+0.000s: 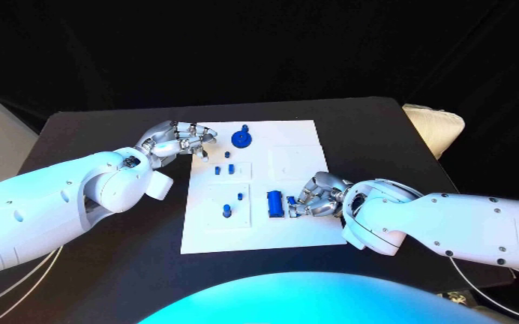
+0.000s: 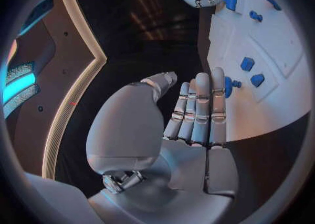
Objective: Assemble the parts on the task board
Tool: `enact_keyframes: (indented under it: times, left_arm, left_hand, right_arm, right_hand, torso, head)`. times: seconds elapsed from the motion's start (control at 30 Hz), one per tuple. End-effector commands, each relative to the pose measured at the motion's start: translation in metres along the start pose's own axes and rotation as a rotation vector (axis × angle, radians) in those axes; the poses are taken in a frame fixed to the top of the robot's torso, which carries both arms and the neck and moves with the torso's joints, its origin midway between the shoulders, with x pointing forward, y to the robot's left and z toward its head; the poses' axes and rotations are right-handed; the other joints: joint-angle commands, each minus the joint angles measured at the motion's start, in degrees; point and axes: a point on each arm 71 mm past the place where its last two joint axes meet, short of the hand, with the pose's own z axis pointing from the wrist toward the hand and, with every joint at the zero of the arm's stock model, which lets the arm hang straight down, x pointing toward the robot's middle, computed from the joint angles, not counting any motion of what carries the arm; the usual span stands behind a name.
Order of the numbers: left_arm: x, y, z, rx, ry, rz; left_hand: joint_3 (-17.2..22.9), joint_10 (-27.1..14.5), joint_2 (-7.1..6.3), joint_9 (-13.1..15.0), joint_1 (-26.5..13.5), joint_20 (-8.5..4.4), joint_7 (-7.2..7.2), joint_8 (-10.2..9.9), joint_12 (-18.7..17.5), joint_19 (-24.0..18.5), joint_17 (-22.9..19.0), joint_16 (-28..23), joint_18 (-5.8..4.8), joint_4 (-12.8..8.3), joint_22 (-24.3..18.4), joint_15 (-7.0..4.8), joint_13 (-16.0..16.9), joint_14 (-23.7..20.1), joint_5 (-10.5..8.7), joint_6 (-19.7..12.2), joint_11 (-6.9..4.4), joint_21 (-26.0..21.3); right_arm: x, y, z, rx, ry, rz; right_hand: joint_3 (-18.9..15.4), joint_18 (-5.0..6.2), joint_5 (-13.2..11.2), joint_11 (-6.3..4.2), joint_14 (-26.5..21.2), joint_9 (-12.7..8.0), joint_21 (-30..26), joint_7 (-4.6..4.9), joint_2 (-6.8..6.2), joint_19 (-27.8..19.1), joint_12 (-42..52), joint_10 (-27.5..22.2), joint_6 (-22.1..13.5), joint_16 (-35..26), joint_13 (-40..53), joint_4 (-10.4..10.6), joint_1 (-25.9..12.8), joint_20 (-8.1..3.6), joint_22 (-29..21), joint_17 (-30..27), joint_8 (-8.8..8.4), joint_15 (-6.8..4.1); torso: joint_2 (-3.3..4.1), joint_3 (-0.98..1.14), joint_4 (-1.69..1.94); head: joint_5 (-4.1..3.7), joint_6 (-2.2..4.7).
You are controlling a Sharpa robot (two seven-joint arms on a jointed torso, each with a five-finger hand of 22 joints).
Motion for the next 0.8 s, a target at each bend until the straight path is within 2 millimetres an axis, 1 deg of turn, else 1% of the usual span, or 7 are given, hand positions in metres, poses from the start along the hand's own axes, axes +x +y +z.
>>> enact_keyframes:
  times: [0.03, 0.33, 0.4, 0.47, 0.6, 0.8]
  left_arm:
    - [0.0026, -0.0009, 0.0005, 0.010, 0.019, 0.000]
    - [0.0023, -0.0007, 0.0005, 0.008, 0.019, 0.000]
    - [0.0022, -0.0006, 0.0006, 0.008, 0.019, 0.000]
    - [0.0021, -0.0006, 0.0007, 0.008, 0.019, 0.000]
    - [0.0021, -0.0005, 0.0010, 0.007, 0.019, 0.000]
    - [0.0019, -0.0003, 0.0011, 0.007, 0.018, 0.001]
  left_hand:
    - [0.1, -0.5, 0.20, 0.1, 0.4, 0.16, -0.05, 0.3, 0.2, 0.4, -0.1, -0.1, 0.30, 0.2, 0.0, -0.02, -0.1, -0.6, 0.19, -0.5, 0.01, -0.2]
    - [0.1, -0.5, 0.24, 0.1, 0.5, 0.17, -0.06, 0.3, 0.3, 0.4, -0.1, 0.0, 0.30, 0.3, -0.1, -0.02, -0.1, -0.6, 0.20, -0.5, 0.01, -0.2]
    - [0.1, -0.5, 0.24, 0.1, 0.5, 0.17, -0.06, 0.3, 0.3, 0.4, -0.1, 0.0, 0.30, 0.3, -0.1, -0.02, -0.1, -0.6, 0.20, -0.5, 0.01, -0.2]
    - [0.1, -0.5, 0.24, 0.1, 0.5, 0.17, -0.06, 0.3, 0.3, 0.4, -0.1, 0.0, 0.30, 0.3, -0.1, -0.02, -0.1, -0.6, 0.20, -0.5, 0.01, -0.2]
    - [0.1, -0.5, 0.24, 0.1, 0.5, 0.17, -0.06, 0.3, 0.3, 0.4, -0.1, 0.0, 0.30, 0.3, -0.1, -0.02, -0.1, -0.6, 0.20, -0.5, 0.01, -0.2]
    - [0.1, -0.5, 0.24, 0.1, 0.5, 0.17, -0.06, 0.3, 0.3, 0.4, -0.1, 0.0, 0.30, 0.3, -0.1, -0.02, -0.1, -0.6, 0.20, -0.5, 0.01, -0.2]
  right_arm:
    - [0.0023, 0.0006, 0.0000, 0.002, 0.008, -0.002]
    - [0.0038, 0.0036, 0.0003, -0.013, 0.010, -0.003]
    - [0.0038, 0.0036, 0.0002, -0.013, 0.009, -0.003]
    - [0.0035, 0.0035, 0.0003, -0.013, 0.007, -0.002]
    - [0.0029, 0.0033, 0.0004, -0.014, 0.001, 0.000]
    - [0.0030, 0.0040, 0.0002, -0.023, 0.002, 0.000]
  right_hand:
    - [-0.2, -0.46, -0.2, -0.58, 5.9, 0.0, 0.0, 0.03, -0.12, 5.2, 0.4, 4.5, 0.3, 0.2, 13.3, 0.5, -0.8, -0.47, 14.0, 14.3, 0.21, -0.43]
    - [-1.1, -0.50, -0.1, -0.63, 5.9, 0.1, 0.2, -0.04, 0.11, 5.2, 0.5, 4.6, 0.5, 0.3, 13.4, 1.1, -2.7, -0.50, 14.1, 14.4, 0.36, -0.45]
    - [-1.8, -0.49, 1.5, -0.63, 5.9, 0.1, 0.2, -0.04, 0.14, 5.2, 0.5, 4.6, 0.5, 0.3, 13.4, 1.1, -3.7, -0.53, 14.1, 14.4, 0.38, -0.46]
    - [-2.6, -0.47, 1.2, -0.57, 5.9, 0.0, 0.0, 0.03, 0.33, 5.2, 0.4, 4.6, 0.5, 0.3, 13.4, 1.3, -4.9, -0.51, 14.0, 14.3, 0.36, -0.42]
    - [-3.3, -0.44, 0.9, -0.54, 5.9, 0.0, -0.1, 0.05, 0.69, 5.2, 0.4, 4.6, 0.5, 0.2, 13.4, 1.3, -5.9, -0.49, 14.0, 14.3, 0.31, -0.40]
    - [-4.1, -0.43, 0.5, -0.52, 5.9, 0.0, -0.1, 0.07, 0.68, 5.1, 0.3, 4.5, 0.5, 0.2, 13.4, 1.3, -7.0, -0.47, 14.0, 14.3, 0.27, -0.38]
  torso:
    - [-0.03, -0.01, 0.01]
    - [0.04, -0.02, 0.03]
    - [0.03, -0.02, 0.00]
    - [0.01, -0.03, 0.00]
    - [-0.02, -0.02, -0.02]
    - [-0.02, 0.01, 0.00]
  head:
    - [-0.05, 0.00]
    - [-0.01, 0.00]
    - [0.01, 0.00]
    - [-0.02, 0.00]
    - [0.01, 0.00]
    - [0.02, 0.00]
